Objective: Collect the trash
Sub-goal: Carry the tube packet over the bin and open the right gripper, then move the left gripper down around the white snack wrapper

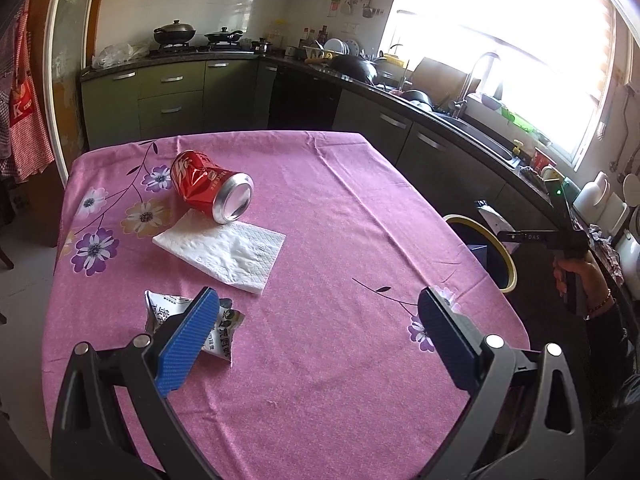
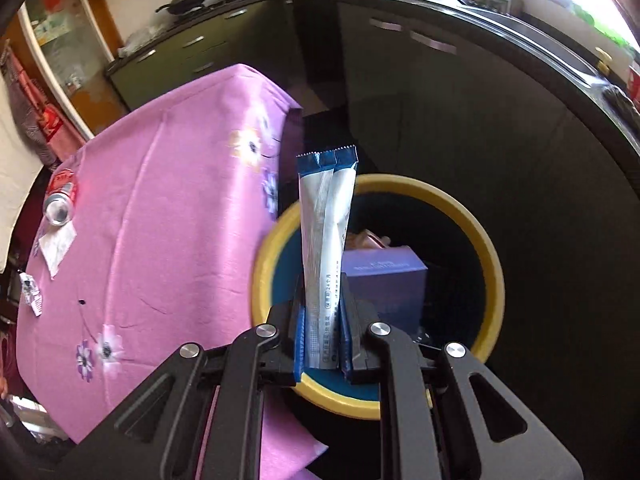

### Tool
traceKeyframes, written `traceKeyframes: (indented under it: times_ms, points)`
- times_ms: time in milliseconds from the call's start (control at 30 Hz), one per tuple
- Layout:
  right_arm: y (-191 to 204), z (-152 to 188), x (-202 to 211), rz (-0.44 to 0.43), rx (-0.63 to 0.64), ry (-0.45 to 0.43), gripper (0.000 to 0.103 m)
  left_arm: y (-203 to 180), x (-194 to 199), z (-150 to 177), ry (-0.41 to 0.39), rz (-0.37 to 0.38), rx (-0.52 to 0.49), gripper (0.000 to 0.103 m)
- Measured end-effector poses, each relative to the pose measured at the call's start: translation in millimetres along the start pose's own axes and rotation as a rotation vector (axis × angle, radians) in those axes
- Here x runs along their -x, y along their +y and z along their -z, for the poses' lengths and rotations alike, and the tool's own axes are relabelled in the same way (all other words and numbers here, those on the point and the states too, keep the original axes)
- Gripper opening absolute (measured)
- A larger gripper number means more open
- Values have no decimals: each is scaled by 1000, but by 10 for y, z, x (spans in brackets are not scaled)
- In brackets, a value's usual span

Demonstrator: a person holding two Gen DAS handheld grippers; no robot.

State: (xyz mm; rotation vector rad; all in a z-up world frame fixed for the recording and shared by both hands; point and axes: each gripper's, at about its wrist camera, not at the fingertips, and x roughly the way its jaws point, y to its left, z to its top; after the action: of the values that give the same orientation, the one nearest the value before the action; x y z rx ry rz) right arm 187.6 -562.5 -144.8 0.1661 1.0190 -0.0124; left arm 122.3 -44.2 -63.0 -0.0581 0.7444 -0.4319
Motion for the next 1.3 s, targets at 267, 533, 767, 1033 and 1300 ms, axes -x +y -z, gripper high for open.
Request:
traceKeyframes:
  times_ms: [267, 533, 767, 1033, 1300]
  points:
    - [-534, 162, -282, 155, -149, 54, 19, -117, -43, 28, 24, 0, -32, 95]
    - [-542, 202, -303, 266, -165, 16, 51, -140, -23, 17, 20, -8, -40, 95]
    - [97, 464, 261, 114, -88, -142, 69, -6, -64, 53, 38, -42, -21, 96]
    - [912, 448, 344, -74, 33, -167, 70, 342, -66, 175, 99, -126, 41, 96]
    - [1388, 424, 213, -164, 100, -150, 70, 640, -382, 149, 128, -250, 99, 96]
